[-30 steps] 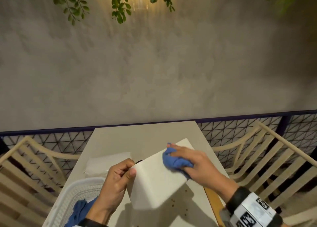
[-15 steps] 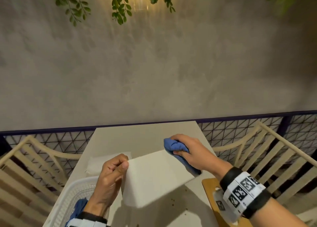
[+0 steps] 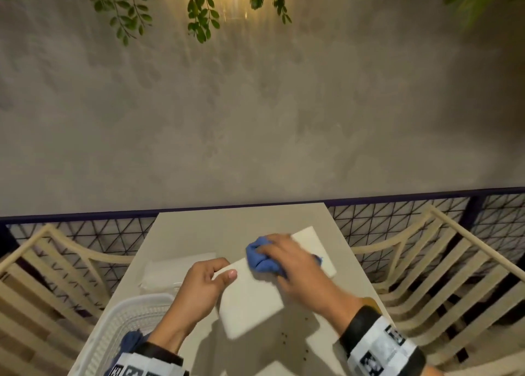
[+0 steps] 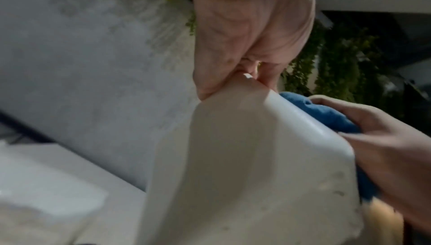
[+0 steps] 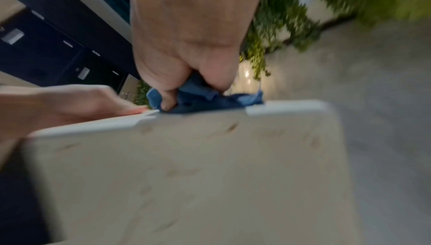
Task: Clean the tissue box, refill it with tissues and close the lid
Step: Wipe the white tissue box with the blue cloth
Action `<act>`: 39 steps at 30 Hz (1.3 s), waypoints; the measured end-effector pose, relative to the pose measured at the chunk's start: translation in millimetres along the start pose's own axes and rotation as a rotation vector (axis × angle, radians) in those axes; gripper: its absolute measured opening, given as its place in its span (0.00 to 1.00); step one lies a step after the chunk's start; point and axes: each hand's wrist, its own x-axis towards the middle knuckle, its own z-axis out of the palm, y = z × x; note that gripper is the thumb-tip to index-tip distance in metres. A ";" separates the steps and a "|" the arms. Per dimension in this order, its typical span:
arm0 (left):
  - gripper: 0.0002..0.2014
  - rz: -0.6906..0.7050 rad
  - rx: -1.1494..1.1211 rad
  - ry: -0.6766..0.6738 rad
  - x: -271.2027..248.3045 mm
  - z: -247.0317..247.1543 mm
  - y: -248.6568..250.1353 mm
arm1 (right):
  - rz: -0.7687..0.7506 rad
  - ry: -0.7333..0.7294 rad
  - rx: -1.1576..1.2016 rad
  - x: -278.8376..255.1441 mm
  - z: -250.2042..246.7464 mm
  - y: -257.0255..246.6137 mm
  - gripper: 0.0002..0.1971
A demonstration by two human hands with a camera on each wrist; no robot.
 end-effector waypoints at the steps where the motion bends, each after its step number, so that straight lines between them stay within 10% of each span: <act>1: 0.22 -0.005 -0.045 0.014 -0.3 1.7 -2.0 | -0.064 -0.041 0.012 -9.9 14.3 -7.4 0.18; 5: 0.13 -0.002 -0.127 -0.004 -8.5 -2.7 -4.7 | -0.265 -0.201 -0.085 -63.2 15.6 18.3 0.19; 10: 0.15 0.051 -0.144 -0.016 -9.0 -1.3 -6.3 | 0.031 0.134 -0.033 -36.4 -12.9 39.8 0.26; 15: 0.14 0.096 -0.183 -0.009 -5.8 -3.6 0.4 | -0.245 -0.141 -0.092 -47.3 -10.8 21.7 0.13; 19: 0.17 0.129 -0.121 -0.068 -8.9 -4.9 -0.2 | 0.243 0.293 0.156 -49.3 -30.0 41.2 0.24; 23: 0.18 0.212 0.135 -0.069 -4.2 -7.2 -8.0 | 0.781 0.387 0.569 -32.2 -33.4 40.0 0.04; 25: 0.16 0.242 0.337 -0.019 -4.8 -8.5 -13.6 | 0.958 0.405 0.718 -32.5 -37.7 48.4 0.10; 32: 0.08 0.356 0.600 0.111 -12.0 5.9 -41.6 | 1.122 0.254 0.697 -52.1 -19.9 63.8 0.07; 39: 0.11 0.003 0.212 0.119 -18.0 40.0 -87.1 | 1.205 0.235 0.436 -91.3 43.0 82.3 0.16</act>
